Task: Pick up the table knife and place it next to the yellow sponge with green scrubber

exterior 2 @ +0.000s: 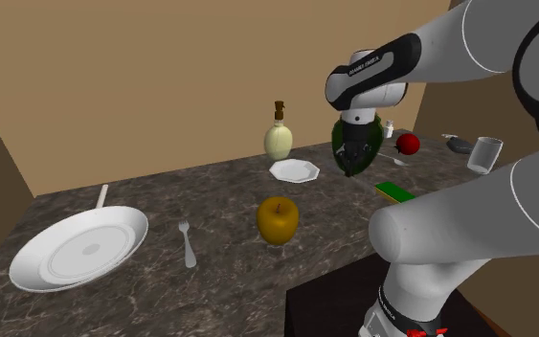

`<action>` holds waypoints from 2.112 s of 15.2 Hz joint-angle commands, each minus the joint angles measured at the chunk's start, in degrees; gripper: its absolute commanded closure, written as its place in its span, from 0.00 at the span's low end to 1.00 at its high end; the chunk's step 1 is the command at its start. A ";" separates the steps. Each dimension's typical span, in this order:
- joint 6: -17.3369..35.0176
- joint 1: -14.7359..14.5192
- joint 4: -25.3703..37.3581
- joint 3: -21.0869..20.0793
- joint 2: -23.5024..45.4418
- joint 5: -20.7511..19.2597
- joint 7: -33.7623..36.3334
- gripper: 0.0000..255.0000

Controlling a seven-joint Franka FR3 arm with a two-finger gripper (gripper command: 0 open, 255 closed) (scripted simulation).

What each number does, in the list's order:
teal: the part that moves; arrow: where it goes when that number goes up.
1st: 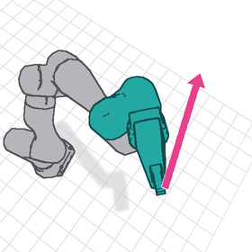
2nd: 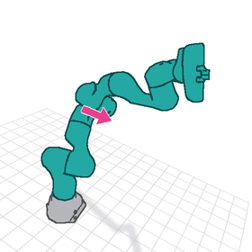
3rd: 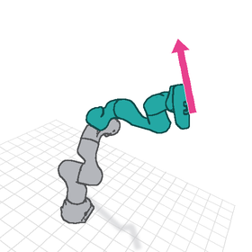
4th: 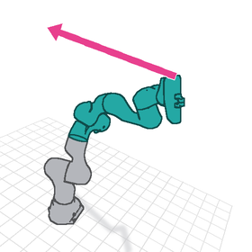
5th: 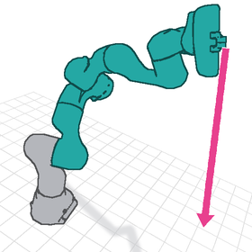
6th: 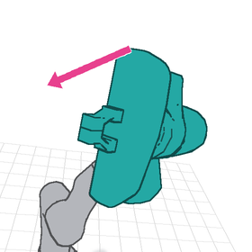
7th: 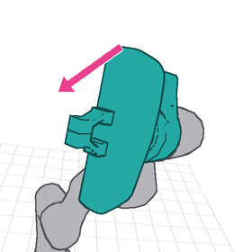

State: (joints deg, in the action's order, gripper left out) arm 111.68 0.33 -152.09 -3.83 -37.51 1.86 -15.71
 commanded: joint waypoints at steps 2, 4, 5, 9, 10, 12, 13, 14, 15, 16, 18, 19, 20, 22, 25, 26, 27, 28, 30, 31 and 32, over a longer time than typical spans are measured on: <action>2.56 0.04 -1.85 0.00 0.69 -0.01 -0.09 1.00; 4.37 0.03 -3.01 -0.07 1.33 0.03 -0.07 1.00; 5.29 0.03 -3.57 -0.10 1.69 0.04 -0.07 1.00; 9.06 0.02 -5.72 -0.24 3.32 0.11 -0.03 1.00; 10.03 0.02 -6.22 -0.28 3.78 0.12 -0.01 1.00; 12.00 0.03 -7.20 -0.35 4.78 0.15 0.01 1.00; 12.00 0.03 -7.21 -0.35 4.77 0.15 0.01 1.00; 12.00 0.03 -7.20 -0.35 4.78 0.15 0.01 1.00; 12.00 0.03 -7.20 -0.35 4.78 0.15 0.01 1.00; 12.00 0.03 -7.20 -0.35 4.78 0.15 0.01 1.00; 12.00 0.03 -7.20 -0.35 4.78 0.15 0.01 1.00; 12.00 0.03 -7.20 -0.35 4.78 0.15 0.01 1.00; 12.00 0.03 -7.20 -0.35 4.78 0.15 0.01 0.00; 12.00 0.03 -7.20 -0.35 4.78 0.15 0.01 0.00; 12.00 0.03 -7.20 -0.35 4.78 0.15 0.01 0.00; 9.60 0.02 -5.87 -0.28 3.70 0.12 0.00 0.00; 7.26 0.02 -4.48 -0.21 2.76 0.09 -0.01 0.00; 4.98 0.02 -3.01 -0.14 1.95 0.05 -0.01 0.00; 3.23 0.03 -1.80 -0.09 1.40 0.02 -0.02 0.00; 3.22 0.03 -1.81 -0.09 1.39 0.02 -0.02 0.00; 3.23 0.03 -1.80 -0.09 1.40 0.02 -0.02 0.00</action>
State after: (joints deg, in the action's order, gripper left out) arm 115.15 0.37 -154.01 -3.90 -36.02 1.87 -15.76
